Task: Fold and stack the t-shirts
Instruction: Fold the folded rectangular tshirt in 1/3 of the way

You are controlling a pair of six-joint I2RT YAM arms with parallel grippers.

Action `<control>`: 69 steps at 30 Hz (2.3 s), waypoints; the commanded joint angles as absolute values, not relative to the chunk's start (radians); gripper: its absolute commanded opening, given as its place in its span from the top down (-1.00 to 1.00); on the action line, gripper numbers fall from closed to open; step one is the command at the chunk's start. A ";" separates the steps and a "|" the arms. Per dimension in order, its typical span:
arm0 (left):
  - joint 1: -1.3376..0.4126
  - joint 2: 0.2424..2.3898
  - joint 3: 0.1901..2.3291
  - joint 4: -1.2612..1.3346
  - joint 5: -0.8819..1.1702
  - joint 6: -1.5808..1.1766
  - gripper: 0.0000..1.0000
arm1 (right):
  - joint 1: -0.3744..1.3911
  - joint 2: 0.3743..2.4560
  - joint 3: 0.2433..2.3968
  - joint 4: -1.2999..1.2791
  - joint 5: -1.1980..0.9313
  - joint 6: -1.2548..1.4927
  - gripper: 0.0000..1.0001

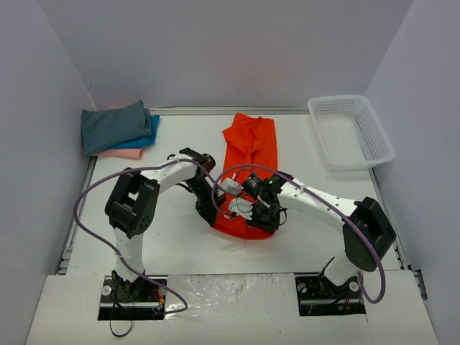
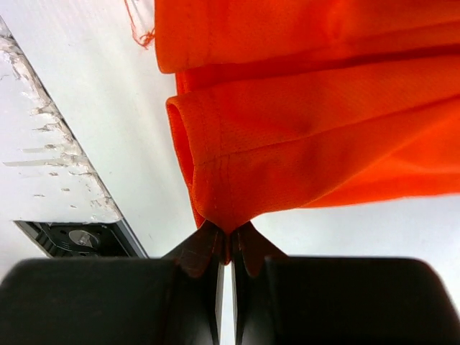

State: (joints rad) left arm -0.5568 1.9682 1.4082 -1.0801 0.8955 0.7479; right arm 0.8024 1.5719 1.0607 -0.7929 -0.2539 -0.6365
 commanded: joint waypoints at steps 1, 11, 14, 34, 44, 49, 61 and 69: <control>-0.540 1.868 1.460 -1.121 0.877 0.758 0.95 | 0.770 1.534 1.094 -0.888 -0.236 -0.630 1.00; -0.529 1.878 1.552 -1.055 0.795 0.634 0.95 | 0.617 1.577 1.226 -0.887 -0.210 -0.690 1.00; -0.529 1.887 1.604 -1.039 0.756 0.607 0.95 | 0.588 1.603 1.265 -0.881 -0.209 -0.698 1.00; -0.503 2.082 2.031 -1.019 0.571 0.548 0.95 | 0.448 1.862 1.626 -0.836 -0.176 -0.726 1.00; -0.483 2.238 2.287 -0.982 0.515 0.512 0.95 | 0.370 2.043 1.836 -0.811 -0.141 -0.727 1.00; -0.483 2.328 2.450 -0.988 0.515 0.503 0.95 | 0.328 2.105 1.920 -0.808 -0.120 -0.730 1.00; -0.483 2.416 2.528 -0.870 0.447 0.463 0.95 | 0.273 2.269 2.126 -0.762 -0.109 -0.732 1.00; -0.489 2.537 2.566 -0.792 0.420 0.474 0.39 | 0.265 2.385 2.215 -0.673 -0.054 -0.703 0.39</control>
State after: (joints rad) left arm -0.4557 2.5114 2.5061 -0.8024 0.4221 0.4316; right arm 0.2893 2.3394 2.1525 -0.7448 -0.1196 -0.7979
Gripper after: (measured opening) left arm 0.258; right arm 0.249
